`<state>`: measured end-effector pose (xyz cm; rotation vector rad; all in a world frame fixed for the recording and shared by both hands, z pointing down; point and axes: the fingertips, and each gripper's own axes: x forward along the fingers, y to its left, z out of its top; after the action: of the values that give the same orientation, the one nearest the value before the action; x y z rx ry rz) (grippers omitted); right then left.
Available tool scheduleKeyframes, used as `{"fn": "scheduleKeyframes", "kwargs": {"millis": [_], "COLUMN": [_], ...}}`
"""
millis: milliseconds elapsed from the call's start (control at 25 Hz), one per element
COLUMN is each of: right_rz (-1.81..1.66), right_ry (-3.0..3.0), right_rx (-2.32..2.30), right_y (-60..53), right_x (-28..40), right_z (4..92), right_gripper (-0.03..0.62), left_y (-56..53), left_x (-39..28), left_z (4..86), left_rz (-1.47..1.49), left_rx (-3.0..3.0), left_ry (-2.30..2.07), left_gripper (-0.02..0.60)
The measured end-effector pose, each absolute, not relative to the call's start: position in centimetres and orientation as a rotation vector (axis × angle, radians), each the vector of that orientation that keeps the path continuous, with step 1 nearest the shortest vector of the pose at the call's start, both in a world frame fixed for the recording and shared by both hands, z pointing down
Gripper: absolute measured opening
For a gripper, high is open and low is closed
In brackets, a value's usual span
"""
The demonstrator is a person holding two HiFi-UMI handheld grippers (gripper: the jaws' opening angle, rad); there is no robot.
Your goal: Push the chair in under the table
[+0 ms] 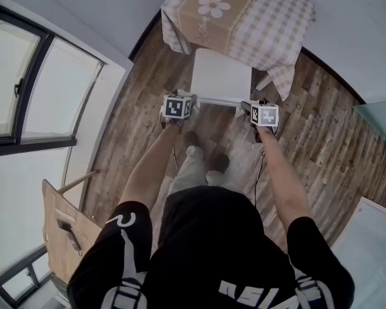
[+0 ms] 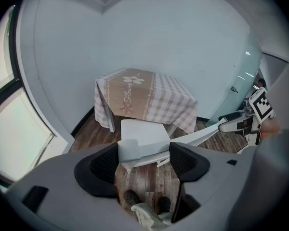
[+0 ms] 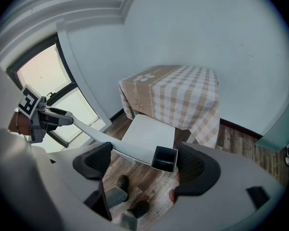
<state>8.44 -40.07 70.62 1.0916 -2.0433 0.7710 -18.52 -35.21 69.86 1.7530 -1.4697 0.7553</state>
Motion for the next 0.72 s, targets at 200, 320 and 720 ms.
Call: {"fn": "scheduleKeyframes", "kwargs": {"millis": [200, 320, 720], "right_rz": [0.797, 0.818, 0.865], "right_ry": [-2.021, -1.998, -1.953], "right_rx": [1.11, 1.126, 1.199], "right_y": [-42.6, -44.2, -50.0], "right_x": [7.3, 6.1, 3.3], "right_z": [71.0, 71.4, 71.5], "right_gripper": [0.433, 0.433, 0.433], "left_y": [-38.5, -40.7, -48.5], "left_x": [-19.7, -21.1, -24.1], "left_z": [70.2, 70.7, 70.9], "left_rz": [0.771, 0.781, 0.807], "left_rx": [1.769, 1.784, 1.847], "left_ry": [-1.442, -1.415, -1.358], "left_gripper": [0.334, 0.337, 0.337]}}
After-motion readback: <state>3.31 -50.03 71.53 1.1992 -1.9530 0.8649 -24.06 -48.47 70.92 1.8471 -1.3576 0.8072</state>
